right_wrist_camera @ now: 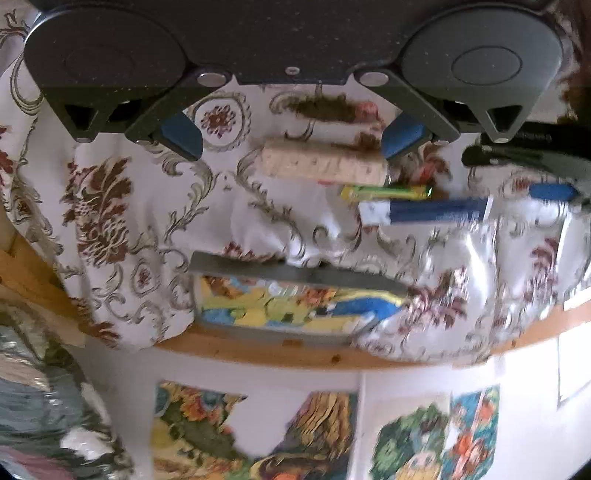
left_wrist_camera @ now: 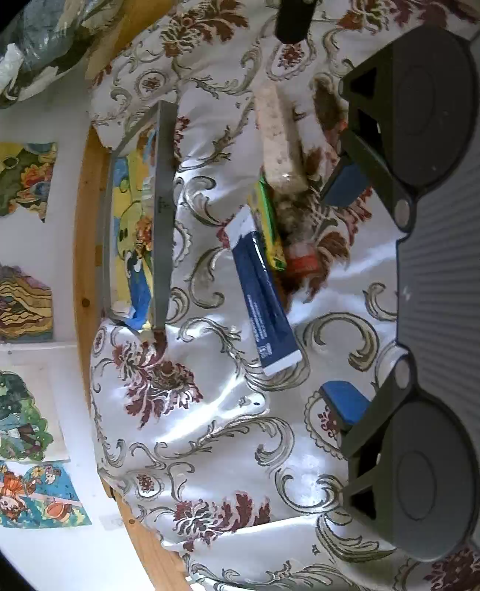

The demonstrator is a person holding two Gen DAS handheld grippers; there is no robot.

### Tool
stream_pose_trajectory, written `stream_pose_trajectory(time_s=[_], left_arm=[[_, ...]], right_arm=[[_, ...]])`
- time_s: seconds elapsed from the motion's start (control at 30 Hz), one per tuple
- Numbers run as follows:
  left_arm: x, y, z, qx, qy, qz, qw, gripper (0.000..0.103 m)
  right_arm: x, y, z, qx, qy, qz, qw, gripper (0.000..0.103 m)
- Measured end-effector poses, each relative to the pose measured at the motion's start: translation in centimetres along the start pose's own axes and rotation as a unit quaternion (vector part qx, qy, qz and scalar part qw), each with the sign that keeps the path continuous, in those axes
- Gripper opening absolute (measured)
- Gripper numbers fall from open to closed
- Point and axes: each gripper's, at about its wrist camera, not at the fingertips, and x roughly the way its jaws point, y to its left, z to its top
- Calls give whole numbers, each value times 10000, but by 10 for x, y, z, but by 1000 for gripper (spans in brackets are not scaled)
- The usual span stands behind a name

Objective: Organize snacks
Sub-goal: 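Move both open tools away from the tray back over the snack pile, then grasp the cream rice-cake bar with left tool while right tool grasps a clear plastic wrapper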

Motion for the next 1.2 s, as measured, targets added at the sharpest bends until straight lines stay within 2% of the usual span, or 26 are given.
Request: stream_pose_trajectory(time_s=[0.37, 0.6, 0.77, 1.07, 1.2], left_arm=[[7, 11, -8, 91, 308, 8, 9995, 103], [11, 13, -3, 159, 363, 76, 9992, 103], [16, 13, -1, 183, 548, 107, 9983, 103], [20, 4, 21, 409, 406, 91, 9983, 103], [24, 2, 33, 512, 302, 98, 9982, 103]], right_arm=[[21, 12, -4, -322, 620, 100, 9975, 102], [38, 7, -3, -169, 1077, 164, 9939, 102], [43, 1, -2, -5, 1225, 216, 9922, 102], [61, -10, 11, -19, 1459, 570, 9876, 102], [72, -10, 19, -446, 1505, 769, 9846, 102]])
